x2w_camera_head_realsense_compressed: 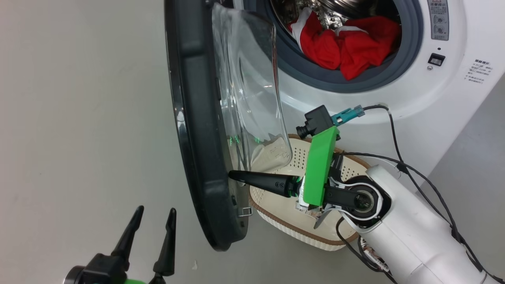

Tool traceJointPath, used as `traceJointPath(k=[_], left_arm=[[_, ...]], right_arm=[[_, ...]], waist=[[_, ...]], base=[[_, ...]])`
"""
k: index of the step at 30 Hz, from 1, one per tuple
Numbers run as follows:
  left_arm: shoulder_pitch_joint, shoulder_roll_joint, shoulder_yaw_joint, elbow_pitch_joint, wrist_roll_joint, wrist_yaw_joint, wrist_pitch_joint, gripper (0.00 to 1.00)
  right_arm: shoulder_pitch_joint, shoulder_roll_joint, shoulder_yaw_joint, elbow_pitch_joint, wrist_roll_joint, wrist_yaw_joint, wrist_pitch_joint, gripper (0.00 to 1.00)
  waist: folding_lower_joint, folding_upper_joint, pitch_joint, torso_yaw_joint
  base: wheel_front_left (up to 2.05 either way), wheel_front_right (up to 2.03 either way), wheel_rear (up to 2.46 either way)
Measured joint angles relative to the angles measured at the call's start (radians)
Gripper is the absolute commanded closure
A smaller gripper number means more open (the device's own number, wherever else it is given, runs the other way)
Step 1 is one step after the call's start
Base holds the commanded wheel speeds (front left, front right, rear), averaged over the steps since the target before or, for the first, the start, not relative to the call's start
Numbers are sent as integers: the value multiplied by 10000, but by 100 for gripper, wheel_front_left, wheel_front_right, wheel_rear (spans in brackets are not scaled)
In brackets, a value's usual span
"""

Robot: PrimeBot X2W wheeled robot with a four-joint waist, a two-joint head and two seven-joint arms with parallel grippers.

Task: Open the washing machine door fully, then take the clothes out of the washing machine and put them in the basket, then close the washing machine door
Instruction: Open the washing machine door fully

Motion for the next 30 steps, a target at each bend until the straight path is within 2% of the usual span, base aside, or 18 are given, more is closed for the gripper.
traceJointPath(k=[8, 21, 30], left_arm=[[-15, 0, -17, 424, 29, -105, 0, 0], [-13, 2, 362, 483, 332, -280, 0, 0], [-3, 0, 662, 468, 366, -353, 0, 0]], right_arm=[[741, -314, -94, -42, -194, 0, -922, 0], [1865, -1037, -90, -54, -477, 2, -2046, 0], [2498, -1390, -408, -148, -571, 2, -3352, 0]], waist=[[0, 0, -235, -112], [0, 0, -416, -715], [0, 0, -473, -1063]], base=[[0, 0, 0], [0, 0, 0], [0, 0, 0]])
